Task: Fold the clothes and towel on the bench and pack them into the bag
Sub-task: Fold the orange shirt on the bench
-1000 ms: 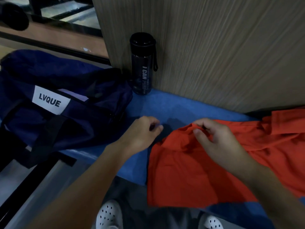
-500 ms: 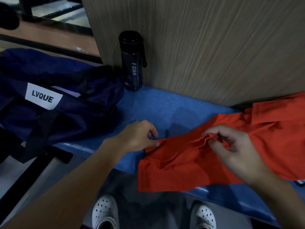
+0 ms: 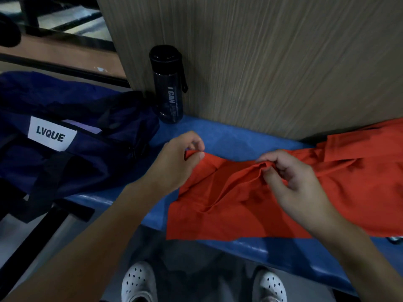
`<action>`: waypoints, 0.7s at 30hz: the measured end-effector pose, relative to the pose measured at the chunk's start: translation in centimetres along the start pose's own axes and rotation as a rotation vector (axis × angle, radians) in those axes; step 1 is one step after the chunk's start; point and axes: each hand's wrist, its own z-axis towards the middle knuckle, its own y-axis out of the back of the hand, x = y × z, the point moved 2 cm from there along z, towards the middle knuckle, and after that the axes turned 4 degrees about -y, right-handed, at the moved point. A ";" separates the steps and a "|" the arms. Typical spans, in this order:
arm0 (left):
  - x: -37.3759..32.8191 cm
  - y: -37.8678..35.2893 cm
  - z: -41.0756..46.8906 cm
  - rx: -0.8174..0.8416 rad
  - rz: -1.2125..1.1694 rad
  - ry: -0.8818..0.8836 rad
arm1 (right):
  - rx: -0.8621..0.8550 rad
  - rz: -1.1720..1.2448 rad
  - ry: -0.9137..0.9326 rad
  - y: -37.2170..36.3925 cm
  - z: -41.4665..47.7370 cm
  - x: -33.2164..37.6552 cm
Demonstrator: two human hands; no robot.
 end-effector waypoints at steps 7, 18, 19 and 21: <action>2.4 0.2 0.0 -0.065 0.013 0.214 | -0.097 -0.055 0.055 -0.2 1.6 0.5; 3.9 -0.3 0.0 0.011 0.040 0.320 | 0.062 -0.015 -0.014 -2.2 1.8 -0.6; 3.3 -0.3 0.2 -0.051 0.001 0.256 | 0.087 0.018 -0.015 -2.5 1.8 -0.4; 2.1 0.1 0.5 -0.153 -0.101 0.181 | 0.127 0.129 -0.039 -3.0 2.1 0.2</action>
